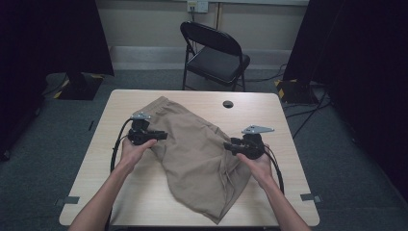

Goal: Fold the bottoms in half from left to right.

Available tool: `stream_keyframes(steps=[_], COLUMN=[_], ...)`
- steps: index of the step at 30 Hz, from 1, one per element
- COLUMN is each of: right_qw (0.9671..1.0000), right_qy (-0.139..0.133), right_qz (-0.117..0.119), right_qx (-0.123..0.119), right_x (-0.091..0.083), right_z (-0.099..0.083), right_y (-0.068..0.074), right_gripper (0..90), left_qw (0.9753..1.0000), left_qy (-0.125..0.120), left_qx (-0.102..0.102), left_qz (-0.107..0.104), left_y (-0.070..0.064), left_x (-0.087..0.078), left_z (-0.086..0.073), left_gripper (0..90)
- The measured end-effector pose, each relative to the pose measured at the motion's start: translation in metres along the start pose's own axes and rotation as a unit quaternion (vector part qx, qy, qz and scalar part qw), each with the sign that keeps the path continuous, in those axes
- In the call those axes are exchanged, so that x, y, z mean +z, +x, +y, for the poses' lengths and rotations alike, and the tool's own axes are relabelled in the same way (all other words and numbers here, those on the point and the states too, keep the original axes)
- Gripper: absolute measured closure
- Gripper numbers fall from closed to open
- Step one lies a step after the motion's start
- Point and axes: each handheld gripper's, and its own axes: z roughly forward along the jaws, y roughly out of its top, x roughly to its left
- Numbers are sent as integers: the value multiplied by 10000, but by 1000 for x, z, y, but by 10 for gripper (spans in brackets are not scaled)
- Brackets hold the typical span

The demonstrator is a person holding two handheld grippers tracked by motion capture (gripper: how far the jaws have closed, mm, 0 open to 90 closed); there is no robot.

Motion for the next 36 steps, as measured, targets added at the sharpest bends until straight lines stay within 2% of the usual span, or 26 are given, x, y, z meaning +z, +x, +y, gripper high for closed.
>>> stream_keyframes(steps=[2, 3, 4, 6, 7, 8, 10, 13, 20, 23, 27, 29, 30, 31, 33, 34, 36], right_qw=[9998, 9994, 9992, 9994, 9996, 9998, 9998, 9999, 9994, 9989, 9969, 9949, 9948, 9955, 9957, 9958, 9974], right_qy=[136, 230, 289, 274, 242, 192, 137, 43, -79, 22, 310, 318, 278, 207, 119, 75, 16], right_qz=[-72, -153, -134, -77, -52, -32, -60, -127, -320, -477, -727, -944, -971, -914, -911, -896, -709], right_qx=[-115, -205, -255, -206, -151, -81, -109, -66, -45, 11, 39, 159, 141, 133, 131, 166, 139], right_x=[8, 11, 12, 10, 8, 3, -7, -25, -64, -75, -80, -81, -82, -82, -82, -81, -77], right_z=[0, -1, -3, -6, -7, -8, -10, -15, -34, -45, -62, -65, -64, -63, -60, -59, -57], right_y=[2, 3, 3, 0, -2, -4, -7, -13, -30, -40, -47, -50, -50, -50, -48, -47, -46], right_gripper=[617, 659, 773, 883, 896, 900, 900, 900, 900, 900, 900, 885, 870, 845, 736, 739, 742], left_qw=[9999, 9999, 9999, 9996, 9994, 9991, 9983, 9980, 9970, 9970, 9966, 9968, 9969, 9970, 9971, 9973, 9975], left_qy=[-37, 4, 83, 179, 169, 141, 158, 33, 7, -4, -27, -26, -29, -34, -5, -60, -160], left_qx=[-116, -137, -143, -151, -186, -269, -378, -473, -360, -406, -373, -390, -397, -417, -408, -440, -498], left_qz=[-58, -18, 19, 151, 241, 281, 407, 429, 689, 664, 732, 700, 678, 657, 642, 579, 485], left_y=[3, 5, 6, 9, 10, 13, 17, 21, 23, 24, 23, 24, 24, 24, 23, 23, 21], left_x=[6, 9, 12, 16, 17, 19, 21, 22, 24, 24, 24, 23, 23, 23, 21, 20, 15], left_z=[-9, -13, -15, -18, -18, -19, -21, -23, -20, -20, -20, -20, -20, -20, -20, -19, -17], left_gripper=[777, 788, 812, 814, 813, 804, 785, 780, 780, 780, 780, 773, 763, 747, 733, 729, 742])
